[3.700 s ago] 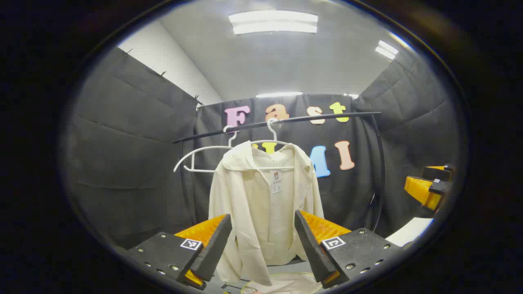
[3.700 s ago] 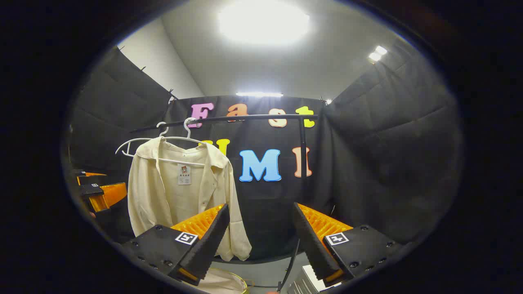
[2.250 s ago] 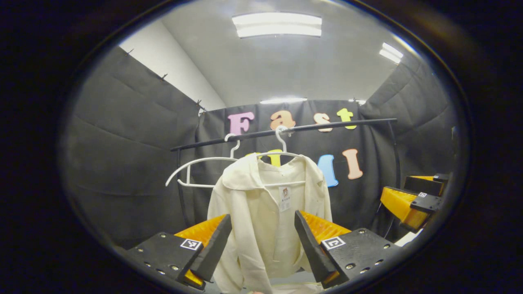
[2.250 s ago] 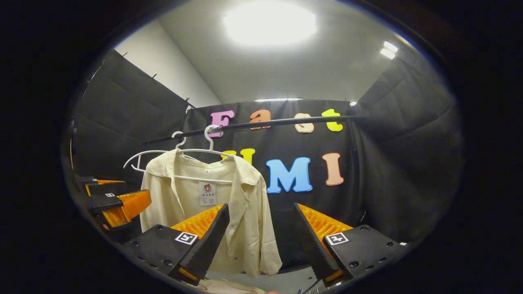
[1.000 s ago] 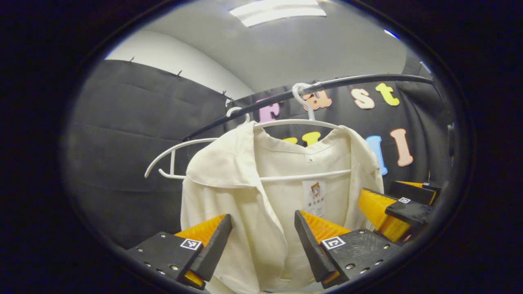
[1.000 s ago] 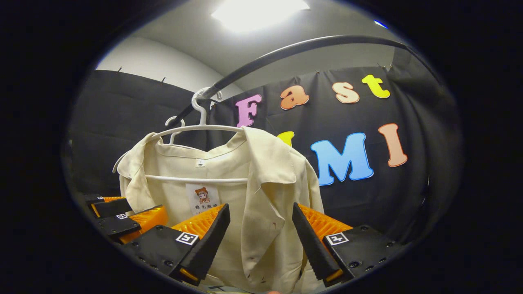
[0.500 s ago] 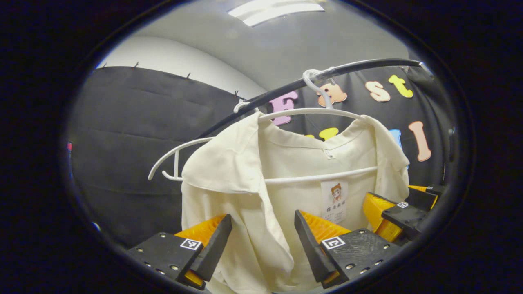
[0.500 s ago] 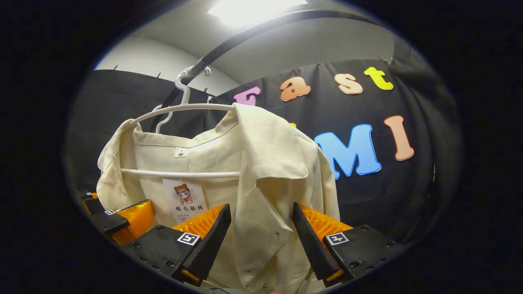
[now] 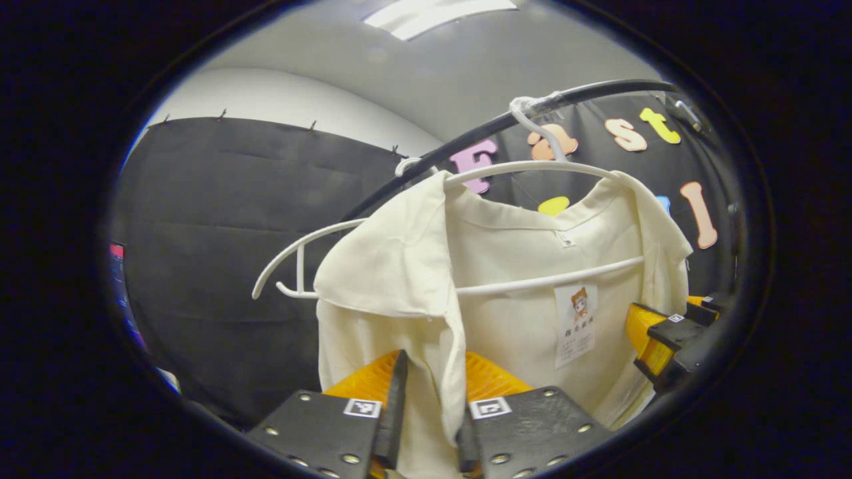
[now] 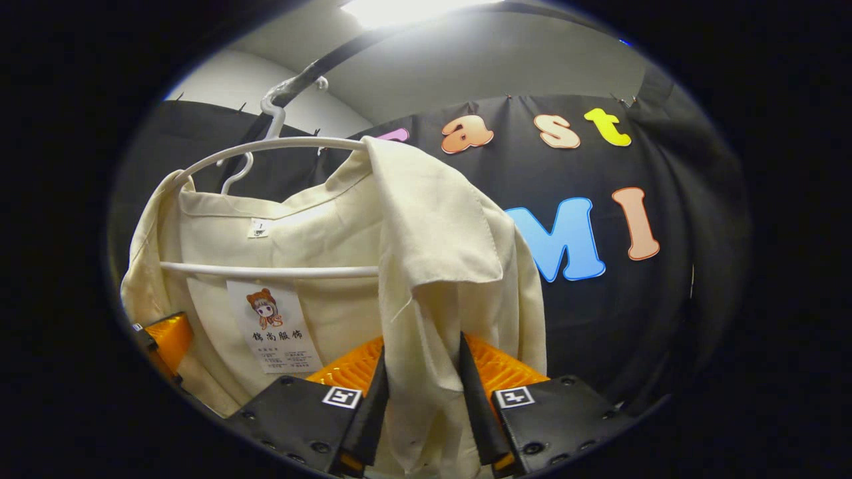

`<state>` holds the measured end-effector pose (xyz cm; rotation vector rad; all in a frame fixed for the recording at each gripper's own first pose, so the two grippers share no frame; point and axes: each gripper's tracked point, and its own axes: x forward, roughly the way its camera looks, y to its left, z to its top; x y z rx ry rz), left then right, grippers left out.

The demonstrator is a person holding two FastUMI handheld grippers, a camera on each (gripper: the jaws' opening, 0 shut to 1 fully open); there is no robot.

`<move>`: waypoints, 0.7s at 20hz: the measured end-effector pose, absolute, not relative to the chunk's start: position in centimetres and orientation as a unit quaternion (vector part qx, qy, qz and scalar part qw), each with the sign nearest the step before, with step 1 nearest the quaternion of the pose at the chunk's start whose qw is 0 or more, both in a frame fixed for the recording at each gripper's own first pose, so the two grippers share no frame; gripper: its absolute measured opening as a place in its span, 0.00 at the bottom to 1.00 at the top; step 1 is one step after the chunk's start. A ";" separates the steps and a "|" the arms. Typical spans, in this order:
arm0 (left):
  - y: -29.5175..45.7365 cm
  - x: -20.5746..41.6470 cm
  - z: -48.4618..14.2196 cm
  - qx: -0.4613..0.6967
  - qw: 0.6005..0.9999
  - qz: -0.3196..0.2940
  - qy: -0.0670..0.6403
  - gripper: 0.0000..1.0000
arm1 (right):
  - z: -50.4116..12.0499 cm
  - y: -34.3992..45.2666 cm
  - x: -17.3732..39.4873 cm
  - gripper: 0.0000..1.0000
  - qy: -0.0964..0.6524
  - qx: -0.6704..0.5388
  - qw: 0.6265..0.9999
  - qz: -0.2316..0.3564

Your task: Grasp the clothes on the hanger with both hands and then place them into the laundry hamper below.

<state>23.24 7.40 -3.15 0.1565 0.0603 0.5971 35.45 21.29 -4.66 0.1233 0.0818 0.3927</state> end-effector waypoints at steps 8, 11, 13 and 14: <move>6.0 21.8 -1.9 0.091 0.964 0.248 0.020 0.02 | -2.6 17.3 35.5 0.01 -0.010 0.004 0.993 0.121; 6.7 20.4 0.2 0.126 0.958 0.256 -0.001 0.02 | -0.7 16.0 35.2 0.01 -0.045 -0.015 0.994 0.101; 6.5 19.7 1.4 0.135 0.957 0.256 -0.012 0.02 | 0.4 15.0 35.0 0.01 -0.061 -0.018 0.994 0.088; 6.5 19.4 1.9 0.138 0.957 0.256 -0.017 0.01 | 0.9 14.4 35.1 0.01 -0.067 -0.020 0.994 0.079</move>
